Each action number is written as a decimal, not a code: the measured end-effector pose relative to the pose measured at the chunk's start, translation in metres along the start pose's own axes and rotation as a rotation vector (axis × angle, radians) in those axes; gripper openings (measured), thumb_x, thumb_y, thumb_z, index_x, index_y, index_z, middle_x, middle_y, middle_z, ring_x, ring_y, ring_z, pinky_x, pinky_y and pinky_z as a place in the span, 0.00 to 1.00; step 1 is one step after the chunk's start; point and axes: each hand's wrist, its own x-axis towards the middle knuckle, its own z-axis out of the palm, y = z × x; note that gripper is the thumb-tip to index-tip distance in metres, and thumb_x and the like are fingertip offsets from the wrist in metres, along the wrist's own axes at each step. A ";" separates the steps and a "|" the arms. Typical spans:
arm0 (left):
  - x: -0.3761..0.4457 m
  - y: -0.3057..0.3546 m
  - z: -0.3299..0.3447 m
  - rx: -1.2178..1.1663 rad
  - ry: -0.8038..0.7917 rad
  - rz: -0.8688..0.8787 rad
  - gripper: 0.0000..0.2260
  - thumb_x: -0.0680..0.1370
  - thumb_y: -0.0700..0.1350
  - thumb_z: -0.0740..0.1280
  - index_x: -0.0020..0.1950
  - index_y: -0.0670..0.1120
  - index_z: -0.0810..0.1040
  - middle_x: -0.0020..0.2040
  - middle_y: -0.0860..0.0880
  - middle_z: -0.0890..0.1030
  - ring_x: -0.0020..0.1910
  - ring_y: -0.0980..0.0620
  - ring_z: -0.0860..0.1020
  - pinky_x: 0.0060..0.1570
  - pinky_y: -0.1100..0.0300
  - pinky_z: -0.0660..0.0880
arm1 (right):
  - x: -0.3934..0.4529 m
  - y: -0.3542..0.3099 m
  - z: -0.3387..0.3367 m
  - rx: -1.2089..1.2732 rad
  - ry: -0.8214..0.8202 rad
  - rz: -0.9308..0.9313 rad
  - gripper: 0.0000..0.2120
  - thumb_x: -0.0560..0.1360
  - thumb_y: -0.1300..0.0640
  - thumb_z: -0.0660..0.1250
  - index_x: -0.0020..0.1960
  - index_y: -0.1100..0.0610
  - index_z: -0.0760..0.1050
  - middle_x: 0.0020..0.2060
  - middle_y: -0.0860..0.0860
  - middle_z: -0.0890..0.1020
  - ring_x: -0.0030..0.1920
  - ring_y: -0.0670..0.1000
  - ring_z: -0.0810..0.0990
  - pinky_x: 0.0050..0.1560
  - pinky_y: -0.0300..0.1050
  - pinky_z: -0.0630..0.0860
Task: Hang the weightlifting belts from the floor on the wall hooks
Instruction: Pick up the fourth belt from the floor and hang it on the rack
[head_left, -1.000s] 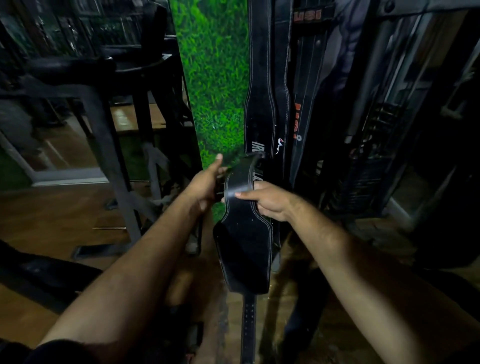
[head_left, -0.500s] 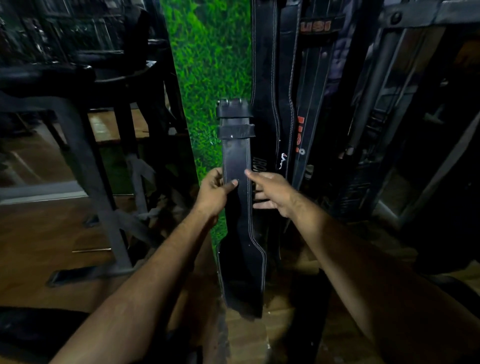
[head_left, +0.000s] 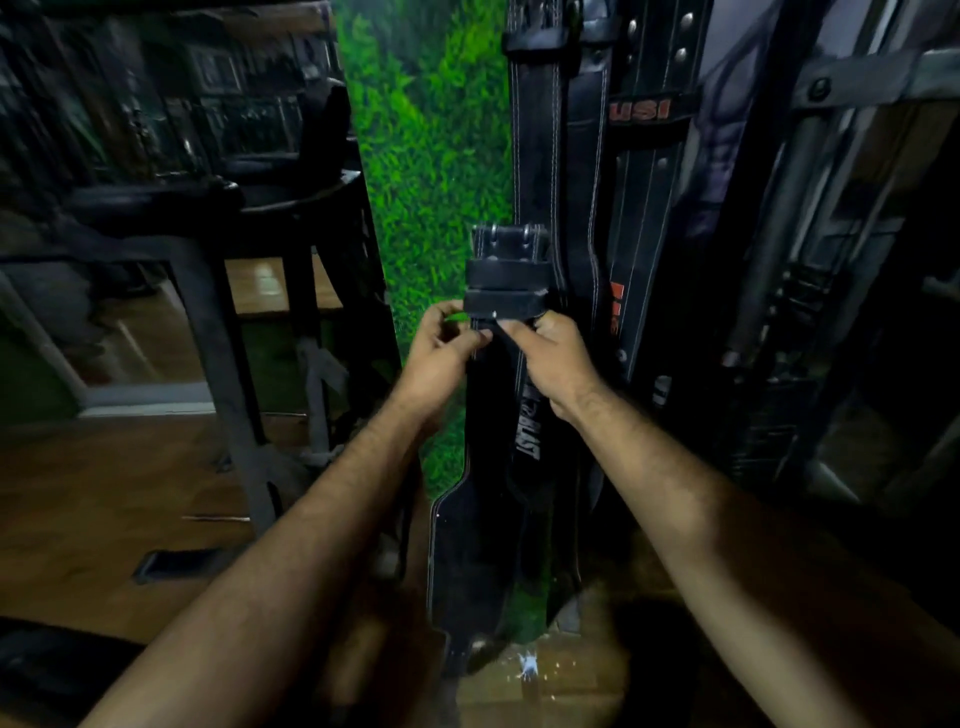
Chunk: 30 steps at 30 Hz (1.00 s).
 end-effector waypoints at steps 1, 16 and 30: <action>0.002 0.009 0.007 -0.003 0.008 0.034 0.14 0.76 0.34 0.67 0.61 0.41 0.74 0.45 0.49 0.79 0.43 0.55 0.79 0.46 0.61 0.76 | 0.005 -0.003 -0.003 0.002 -0.025 -0.015 0.08 0.79 0.61 0.67 0.56 0.55 0.82 0.51 0.53 0.86 0.52 0.50 0.83 0.63 0.53 0.77; 0.031 0.092 0.050 -0.140 0.224 0.281 0.09 0.81 0.34 0.60 0.55 0.41 0.78 0.45 0.45 0.82 0.39 0.56 0.81 0.43 0.63 0.80 | 0.043 -0.053 -0.005 -0.001 -0.173 -0.035 0.17 0.75 0.46 0.72 0.49 0.62 0.80 0.49 0.64 0.85 0.45 0.51 0.80 0.55 0.63 0.79; 0.114 0.161 0.013 -0.302 0.336 0.231 0.07 0.79 0.37 0.63 0.43 0.44 0.78 0.40 0.44 0.80 0.42 0.47 0.78 0.42 0.57 0.77 | 0.048 -0.004 0.015 -0.281 -0.175 0.155 0.19 0.67 0.43 0.79 0.39 0.59 0.81 0.30 0.45 0.83 0.31 0.41 0.80 0.37 0.48 0.81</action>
